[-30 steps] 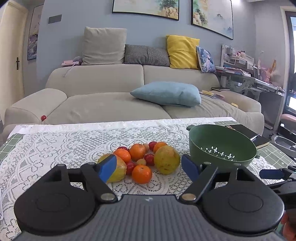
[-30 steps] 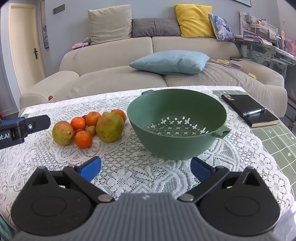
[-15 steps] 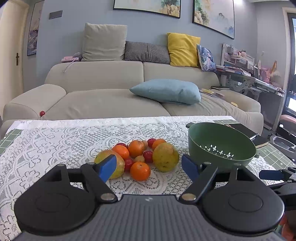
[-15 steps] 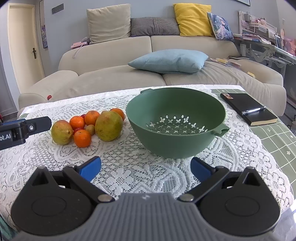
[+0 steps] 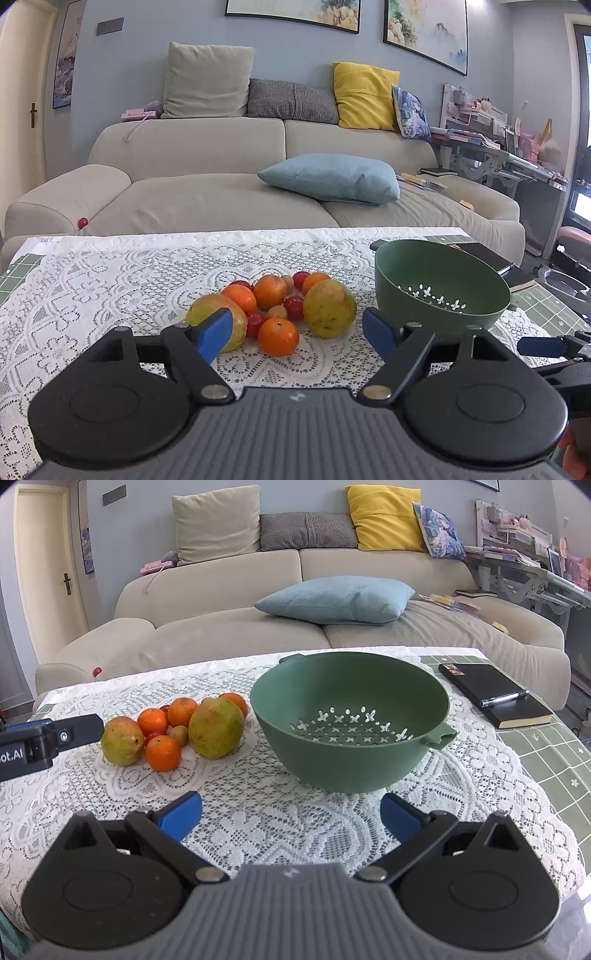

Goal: Organize fruits

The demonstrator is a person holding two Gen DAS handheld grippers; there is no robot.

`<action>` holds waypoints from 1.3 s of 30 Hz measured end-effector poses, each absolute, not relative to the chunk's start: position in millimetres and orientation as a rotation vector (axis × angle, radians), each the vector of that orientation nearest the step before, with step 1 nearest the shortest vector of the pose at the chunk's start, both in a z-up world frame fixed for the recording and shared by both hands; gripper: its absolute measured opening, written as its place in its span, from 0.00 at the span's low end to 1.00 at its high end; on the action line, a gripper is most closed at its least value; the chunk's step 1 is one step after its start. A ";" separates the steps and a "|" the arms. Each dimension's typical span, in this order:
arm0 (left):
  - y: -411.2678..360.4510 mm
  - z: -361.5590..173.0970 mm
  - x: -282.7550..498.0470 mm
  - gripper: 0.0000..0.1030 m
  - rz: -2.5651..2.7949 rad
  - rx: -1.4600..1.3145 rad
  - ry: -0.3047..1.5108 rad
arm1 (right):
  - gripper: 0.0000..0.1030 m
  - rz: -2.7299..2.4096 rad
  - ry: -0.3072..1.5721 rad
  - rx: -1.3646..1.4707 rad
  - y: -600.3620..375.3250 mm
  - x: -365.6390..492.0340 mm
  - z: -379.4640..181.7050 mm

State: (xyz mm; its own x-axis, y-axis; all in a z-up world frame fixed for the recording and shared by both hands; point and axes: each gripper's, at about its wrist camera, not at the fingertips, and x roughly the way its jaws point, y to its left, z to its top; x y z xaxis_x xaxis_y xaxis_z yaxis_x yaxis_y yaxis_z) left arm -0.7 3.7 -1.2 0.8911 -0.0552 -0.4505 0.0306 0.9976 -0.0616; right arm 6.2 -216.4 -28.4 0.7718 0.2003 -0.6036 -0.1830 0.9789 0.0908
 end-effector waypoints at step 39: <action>30.9 -10.9 21.6 0.71 -0.008 -0.097 0.528 | 0.96 0.397 0.579 0.017 -177.0 22.7 -26.0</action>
State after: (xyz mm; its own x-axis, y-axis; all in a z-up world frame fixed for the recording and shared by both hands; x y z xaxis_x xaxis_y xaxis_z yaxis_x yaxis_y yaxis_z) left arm 21.6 30.9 -10.9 0.8639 -0.0330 -0.5027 -0.0172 0.9953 -0.0949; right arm 22.7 -177.0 -26.0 0.7633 0.3699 -0.5297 -0.3604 0.9242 0.1261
